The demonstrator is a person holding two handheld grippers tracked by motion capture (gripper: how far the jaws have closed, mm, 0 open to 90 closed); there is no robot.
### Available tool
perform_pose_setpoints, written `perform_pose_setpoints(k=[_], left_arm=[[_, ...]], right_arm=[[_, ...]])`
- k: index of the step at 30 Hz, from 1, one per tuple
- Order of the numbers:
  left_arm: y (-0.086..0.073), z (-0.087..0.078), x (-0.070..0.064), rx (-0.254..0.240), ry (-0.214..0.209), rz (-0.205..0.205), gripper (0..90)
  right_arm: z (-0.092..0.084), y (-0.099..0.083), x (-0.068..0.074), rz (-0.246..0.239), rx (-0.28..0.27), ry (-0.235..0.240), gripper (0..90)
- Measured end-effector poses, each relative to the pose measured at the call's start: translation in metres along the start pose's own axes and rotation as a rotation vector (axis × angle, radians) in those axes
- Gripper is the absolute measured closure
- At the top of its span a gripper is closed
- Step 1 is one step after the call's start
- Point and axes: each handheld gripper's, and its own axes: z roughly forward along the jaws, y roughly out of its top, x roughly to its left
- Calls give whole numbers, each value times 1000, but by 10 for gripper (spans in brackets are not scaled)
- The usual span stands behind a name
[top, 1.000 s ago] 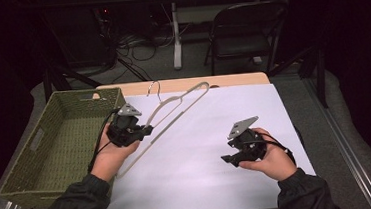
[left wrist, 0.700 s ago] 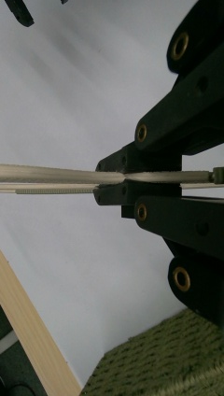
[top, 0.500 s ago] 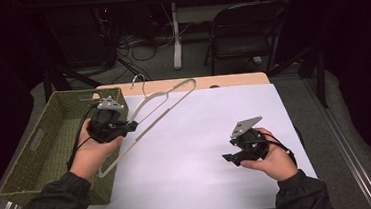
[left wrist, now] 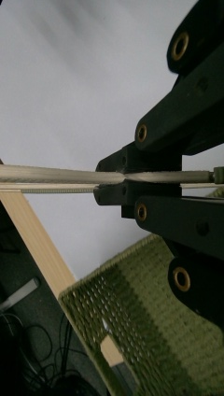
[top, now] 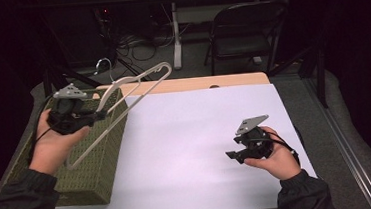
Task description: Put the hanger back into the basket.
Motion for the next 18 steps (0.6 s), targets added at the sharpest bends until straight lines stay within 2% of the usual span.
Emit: perform_pose_setpoints(k=[2, 5, 7, 9, 12, 14, 15, 18], left_arm=[[-3, -7, 10, -2, 17, 3, 872], [-11, -14, 24, -9, 34, -19, 872], [-17, -17, 33, -4, 40, -28, 872], [-24, -20, 42, 6, 56, -32, 872], [-34, -23, 55, 15, 81, -37, 872], [-40, -25, 64, 24, 87, -45, 872], [-44, -26, 68, 18, 91, -59, 872], [-54, -27, 79, 19, 92, -67, 872]], right_arm=[[-2, -1, -1, 7, 10, -4, 402], [-1, -2, -2, 12, -1, -3, 402], [-3, -1, -3, 8, 17, -5, 402], [-1, -2, -3, 14, -1, -5, 402], [-1, -3, -3, 16, 0, -7, 402], [-2, -3, -4, 17, 15, -11, 402], [-1, -3, -4, 15, 8, -10, 402], [-1, -4, -4, 22, -1, -12, 402]])
